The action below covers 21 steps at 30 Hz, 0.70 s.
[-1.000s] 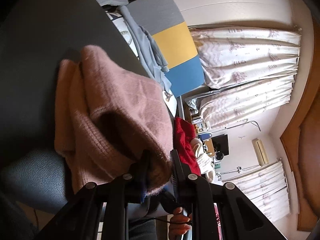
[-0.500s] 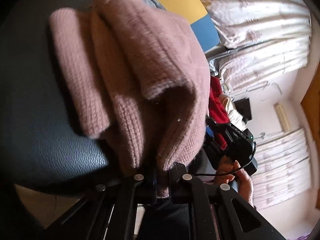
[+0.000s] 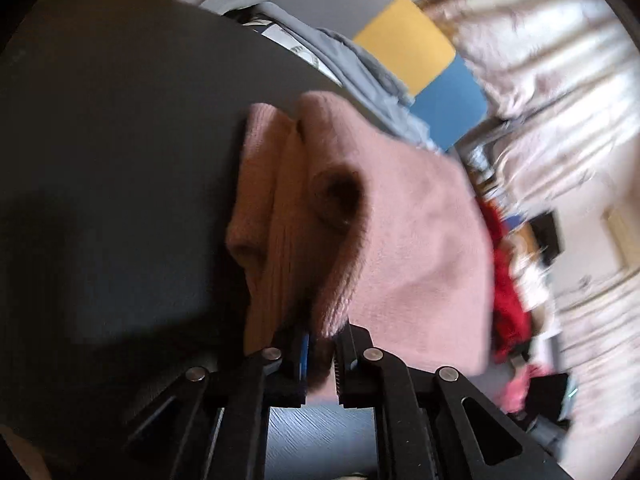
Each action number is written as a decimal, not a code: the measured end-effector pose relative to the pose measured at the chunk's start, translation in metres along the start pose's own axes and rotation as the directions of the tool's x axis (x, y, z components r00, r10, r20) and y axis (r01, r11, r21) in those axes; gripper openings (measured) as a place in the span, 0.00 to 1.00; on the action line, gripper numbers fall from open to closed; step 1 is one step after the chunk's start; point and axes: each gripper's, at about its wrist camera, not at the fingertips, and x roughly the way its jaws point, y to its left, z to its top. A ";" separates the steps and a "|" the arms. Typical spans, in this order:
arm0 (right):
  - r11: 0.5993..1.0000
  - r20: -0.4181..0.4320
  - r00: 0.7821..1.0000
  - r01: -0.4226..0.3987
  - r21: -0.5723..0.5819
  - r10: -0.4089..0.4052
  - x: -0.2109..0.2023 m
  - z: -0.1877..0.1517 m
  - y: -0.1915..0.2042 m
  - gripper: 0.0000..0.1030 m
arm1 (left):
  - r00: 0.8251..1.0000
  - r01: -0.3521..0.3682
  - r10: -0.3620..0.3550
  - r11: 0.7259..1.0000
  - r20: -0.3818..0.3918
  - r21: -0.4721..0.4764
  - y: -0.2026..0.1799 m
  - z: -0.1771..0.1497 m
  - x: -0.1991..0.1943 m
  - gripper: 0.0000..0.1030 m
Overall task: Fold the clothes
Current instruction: 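Release the sweater and press the folded stack flat with both grippers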
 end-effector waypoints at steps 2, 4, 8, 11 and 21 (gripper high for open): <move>0.992 0.060 0.997 0.058 -0.117 -0.051 -0.019 0.006 0.016 0.26 | 1.000 0.026 -0.026 1.000 0.011 0.012 -0.001 -0.009 -0.011 0.09; 0.975 0.126 0.988 0.116 -0.190 -0.093 -0.019 0.033 0.031 0.26 | 0.999 0.039 -0.039 0.999 -0.001 -0.015 0.001 -0.016 -0.014 0.09; 0.930 0.222 0.964 0.212 -0.300 -0.148 0.008 0.096 0.062 0.26 | 0.999 0.047 -0.047 0.997 0.005 -0.067 -0.003 -0.031 -0.013 0.09; 0.883 0.190 0.965 0.247 -0.399 -0.184 0.037 0.102 0.087 0.26 | 0.998 -0.062 0.062 0.998 -0.020 -0.020 0.005 -0.043 0.000 0.09; 0.742 0.193 0.922 0.385 -0.548 -0.335 0.037 0.035 0.083 0.27 | 0.970 -0.116 0.097 0.991 0.221 0.073 -0.027 -0.002 -0.070 0.10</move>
